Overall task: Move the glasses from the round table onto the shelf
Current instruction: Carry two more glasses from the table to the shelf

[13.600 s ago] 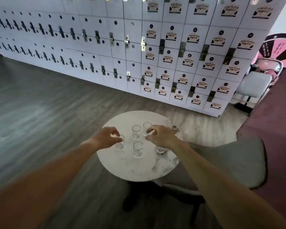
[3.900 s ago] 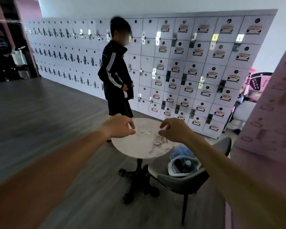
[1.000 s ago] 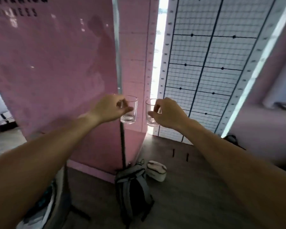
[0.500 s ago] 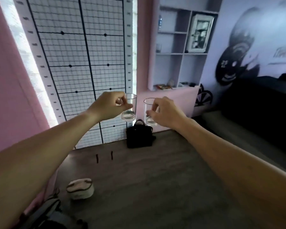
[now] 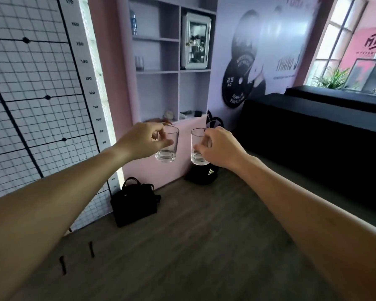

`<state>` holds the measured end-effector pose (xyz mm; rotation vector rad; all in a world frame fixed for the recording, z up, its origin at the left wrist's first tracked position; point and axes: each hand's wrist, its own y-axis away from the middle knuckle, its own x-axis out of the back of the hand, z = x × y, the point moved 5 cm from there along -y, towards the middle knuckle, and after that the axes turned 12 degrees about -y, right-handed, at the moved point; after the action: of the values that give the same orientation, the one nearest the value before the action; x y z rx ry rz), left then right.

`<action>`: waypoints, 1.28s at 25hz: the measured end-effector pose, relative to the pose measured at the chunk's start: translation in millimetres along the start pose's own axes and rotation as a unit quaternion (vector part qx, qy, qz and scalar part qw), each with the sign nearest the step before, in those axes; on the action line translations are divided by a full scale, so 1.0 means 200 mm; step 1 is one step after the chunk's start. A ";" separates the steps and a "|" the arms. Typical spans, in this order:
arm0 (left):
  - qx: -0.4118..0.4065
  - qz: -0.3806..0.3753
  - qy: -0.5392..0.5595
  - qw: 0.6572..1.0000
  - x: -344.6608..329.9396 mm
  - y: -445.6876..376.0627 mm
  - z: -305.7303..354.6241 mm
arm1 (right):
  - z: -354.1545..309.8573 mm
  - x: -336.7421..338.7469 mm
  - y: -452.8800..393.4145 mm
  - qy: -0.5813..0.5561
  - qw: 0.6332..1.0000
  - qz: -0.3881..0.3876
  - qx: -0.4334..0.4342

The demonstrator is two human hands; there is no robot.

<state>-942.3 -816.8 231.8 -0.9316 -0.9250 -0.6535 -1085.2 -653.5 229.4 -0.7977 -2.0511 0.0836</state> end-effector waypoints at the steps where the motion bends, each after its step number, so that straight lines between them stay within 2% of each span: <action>1: -0.004 0.003 0.001 1.000 -0.01 -0.11 -0.04 | 0.03 0.00 -0.09 0.001 1.000 0.010 -0.003; 10: -0.020 0.013 -0.005 1.000 -0.29 -1.01 -0.31 | 0.45 -0.04 -0.92 -0.010 1.000 0.027 -0.005; 19: 0.045 0.056 -0.012 0.997 -0.55 -1.90 -0.49 | 0.98 0.00 -1.89 -0.020 0.999 -0.007 0.029; 25: 0.070 0.064 -0.038 0.995 -0.64 -2.31 -0.62 | 1.16 -0.07 -2.39 -0.037 0.997 -0.032 0.054; 32: 0.082 0.077 -0.065 0.991 -0.73 -2.73 -0.97 | 1.27 -0.27 -2.95 -0.039 0.994 -0.044 0.090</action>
<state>-1375.3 -1228.3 255.6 -0.8950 -0.9957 -0.3820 -1559.9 -1090.5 246.3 -0.5995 -2.1142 0.2491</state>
